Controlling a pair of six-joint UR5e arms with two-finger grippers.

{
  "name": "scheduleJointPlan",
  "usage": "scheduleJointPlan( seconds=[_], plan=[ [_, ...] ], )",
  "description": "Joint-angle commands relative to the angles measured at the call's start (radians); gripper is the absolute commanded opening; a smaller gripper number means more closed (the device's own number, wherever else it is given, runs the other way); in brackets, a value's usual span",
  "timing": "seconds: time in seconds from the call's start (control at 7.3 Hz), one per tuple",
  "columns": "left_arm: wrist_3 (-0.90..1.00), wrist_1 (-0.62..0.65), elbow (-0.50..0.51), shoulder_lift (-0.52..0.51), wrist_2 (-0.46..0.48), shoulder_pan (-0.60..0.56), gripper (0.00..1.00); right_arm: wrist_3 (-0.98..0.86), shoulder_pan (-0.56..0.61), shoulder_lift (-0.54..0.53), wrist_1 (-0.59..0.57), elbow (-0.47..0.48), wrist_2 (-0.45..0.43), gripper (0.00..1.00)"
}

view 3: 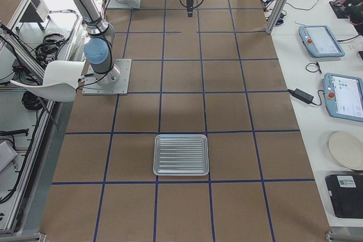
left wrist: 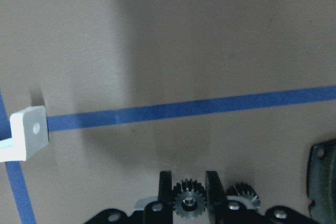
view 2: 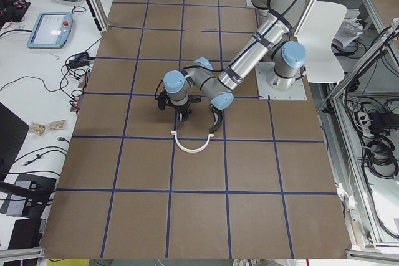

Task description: Place bearing gear from tray to pile

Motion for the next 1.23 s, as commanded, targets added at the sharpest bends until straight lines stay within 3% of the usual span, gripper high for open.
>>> scheduleJointPlan(
  seconds=[0.0, 0.27, 0.41, 0.82, 1.1],
  plan=[
    [-0.009, -0.025, 0.001, 0.007, -0.011, 0.003, 1.0, -0.004, -0.004, 0.002, 0.001, 0.001, -0.007, 1.0],
    [-0.015, -0.063, 0.015, 0.042, -0.007, -0.017, 1.0, 0.001, 0.005, 0.0, -0.002, 0.001, 0.025, 1.0],
    [-0.082, -0.164, 0.042, 0.077, -0.026, -0.067, 1.0, -0.01, 0.004, 0.0, -0.001, -0.001, 0.042, 1.0],
    [-0.539, -0.37, 0.208, 0.207, -0.016, -0.443, 1.0, -0.005, 0.001, -0.001, -0.004, -0.004, 0.058, 1.0],
    [-0.715, -0.499, 0.297, 0.258, -0.023, -0.614, 1.0, -0.013, 0.001, -0.015, 0.005, 0.002, 0.0, 1.0]
  ],
)
